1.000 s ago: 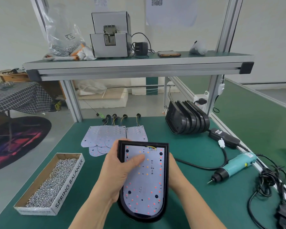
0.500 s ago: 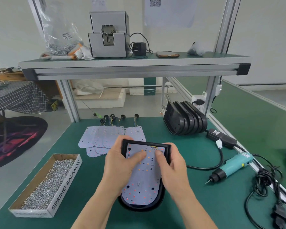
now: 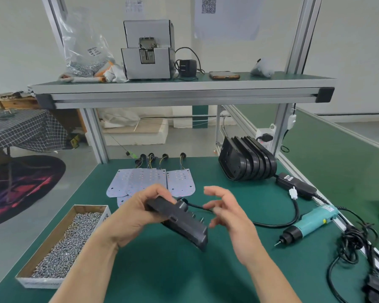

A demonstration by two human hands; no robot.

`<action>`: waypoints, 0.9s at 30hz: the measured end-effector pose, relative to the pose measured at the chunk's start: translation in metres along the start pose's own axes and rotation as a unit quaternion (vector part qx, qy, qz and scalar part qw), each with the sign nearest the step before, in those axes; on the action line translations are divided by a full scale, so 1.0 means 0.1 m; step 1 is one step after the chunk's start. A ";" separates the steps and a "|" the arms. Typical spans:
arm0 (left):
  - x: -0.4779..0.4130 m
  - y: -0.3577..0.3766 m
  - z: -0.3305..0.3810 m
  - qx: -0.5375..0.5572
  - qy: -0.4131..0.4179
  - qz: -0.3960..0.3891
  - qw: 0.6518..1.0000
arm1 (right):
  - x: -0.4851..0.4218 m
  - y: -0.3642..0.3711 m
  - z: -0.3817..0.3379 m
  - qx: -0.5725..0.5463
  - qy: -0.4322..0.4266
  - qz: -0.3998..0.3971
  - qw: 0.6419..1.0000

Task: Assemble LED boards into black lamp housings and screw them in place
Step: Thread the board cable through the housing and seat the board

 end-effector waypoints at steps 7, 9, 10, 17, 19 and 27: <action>0.04 0.15 -0.20 0.161 -0.022 -0.016 0.987 | -0.06 0.43 0.18 0.178 0.019 -0.103 0.978; 0.07 0.15 -0.23 0.190 -0.023 -0.027 0.981 | -0.10 0.40 0.19 0.206 0.017 -0.084 0.975; 0.08 0.14 -0.23 0.202 -0.019 -0.032 0.979 | -0.11 0.41 0.18 0.223 0.005 -0.086 0.971; 0.10 -0.05 -0.28 0.234 0.023 0.004 0.972 | -0.15 0.41 0.23 0.215 0.035 -0.108 0.970; 0.11 -0.17 -0.37 0.234 0.003 0.047 0.971 | -0.17 0.32 0.16 0.174 0.027 -0.044 0.983; 0.29 -0.42 -0.89 0.236 -0.089 0.185 0.950 | -0.07 0.40 -0.13 0.365 -0.065 0.010 0.929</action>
Point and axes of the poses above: each hand's wrist, its own x-axis away from the middle knuckle, its own y-axis out of the palm, z = x × y, the point moved 9 cm from there along -x, towards the middle knuckle, and after that the axes turned 11 degrees about y, right-handed, at the moved point
